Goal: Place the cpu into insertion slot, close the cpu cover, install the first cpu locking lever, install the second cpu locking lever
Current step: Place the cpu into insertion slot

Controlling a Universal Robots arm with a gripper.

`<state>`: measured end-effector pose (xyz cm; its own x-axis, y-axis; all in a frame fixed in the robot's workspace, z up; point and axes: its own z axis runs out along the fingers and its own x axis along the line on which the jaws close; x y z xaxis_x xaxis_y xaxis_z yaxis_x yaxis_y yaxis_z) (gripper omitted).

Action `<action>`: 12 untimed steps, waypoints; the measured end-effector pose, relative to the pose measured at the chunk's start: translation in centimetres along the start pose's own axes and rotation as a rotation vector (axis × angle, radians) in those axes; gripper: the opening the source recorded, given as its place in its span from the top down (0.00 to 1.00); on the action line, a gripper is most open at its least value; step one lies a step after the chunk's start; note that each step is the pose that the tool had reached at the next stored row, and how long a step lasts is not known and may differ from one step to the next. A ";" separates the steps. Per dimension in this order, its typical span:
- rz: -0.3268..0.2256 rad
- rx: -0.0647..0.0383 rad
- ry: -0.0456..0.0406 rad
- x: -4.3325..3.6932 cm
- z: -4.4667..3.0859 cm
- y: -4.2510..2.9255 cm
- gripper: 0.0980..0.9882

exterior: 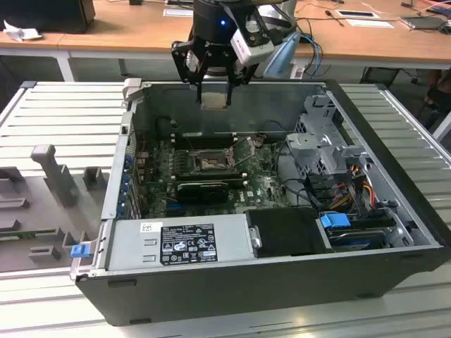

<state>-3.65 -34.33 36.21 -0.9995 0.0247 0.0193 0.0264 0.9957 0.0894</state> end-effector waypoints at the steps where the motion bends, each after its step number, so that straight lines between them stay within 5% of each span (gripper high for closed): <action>1: 0.004 0.000 -0.0004 0.00 0.00 0.00 0.50; 12: 0.039 0.006 -0.0037 0.01 0.21 -0.04 0.50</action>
<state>-3.67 -34.35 36.00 -0.9978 0.0639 0.0190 0.0652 0.9944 0.0828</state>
